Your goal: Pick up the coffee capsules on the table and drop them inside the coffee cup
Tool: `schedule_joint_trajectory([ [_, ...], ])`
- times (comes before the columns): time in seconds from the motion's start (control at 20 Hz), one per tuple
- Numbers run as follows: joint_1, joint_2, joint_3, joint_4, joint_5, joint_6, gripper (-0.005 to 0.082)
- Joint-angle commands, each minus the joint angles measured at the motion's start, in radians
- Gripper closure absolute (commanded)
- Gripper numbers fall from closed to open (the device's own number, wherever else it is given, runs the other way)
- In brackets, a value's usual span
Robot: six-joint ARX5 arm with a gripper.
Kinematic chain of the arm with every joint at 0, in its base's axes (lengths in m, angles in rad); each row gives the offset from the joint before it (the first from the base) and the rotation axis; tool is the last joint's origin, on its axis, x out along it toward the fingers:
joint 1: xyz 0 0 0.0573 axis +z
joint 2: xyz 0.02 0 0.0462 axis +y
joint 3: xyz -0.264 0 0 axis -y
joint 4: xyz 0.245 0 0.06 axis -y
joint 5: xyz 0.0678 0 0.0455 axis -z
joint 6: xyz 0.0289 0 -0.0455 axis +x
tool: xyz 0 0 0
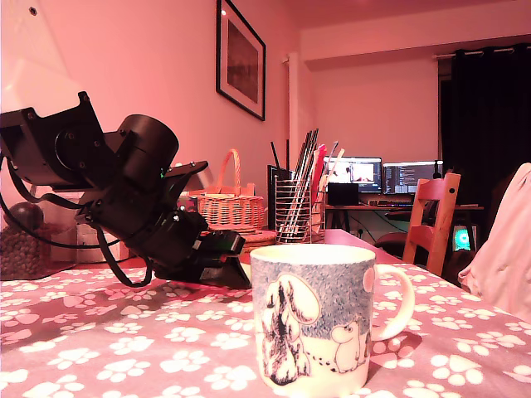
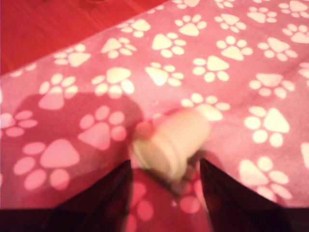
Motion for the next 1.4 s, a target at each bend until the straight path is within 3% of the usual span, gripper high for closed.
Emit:
schedule_joint_trajectory([
  [0.0,-0.003,0.028,0.003,0.006,0.002,0.0,0.0233],
  [0.1,-0.003,0.028,0.003,-0.009,0.002,-0.018,0.0098],
  [0.35,-0.004,0.026,0.003,-0.011,0.037,-0.131,0.0091],
  [0.75,-0.039,0.024,0.042,-0.003,0.072,-0.157,0.0091],
  [0.8,-0.043,0.024,0.048,-0.005,0.051,-0.177,0.0091],
  [1.0,-0.049,0.024,0.055,-0.014,-0.056,-0.179,0.0091],
  [1.35,-0.061,0.034,0.055,-0.007,-0.088,-0.213,0.0092],
])
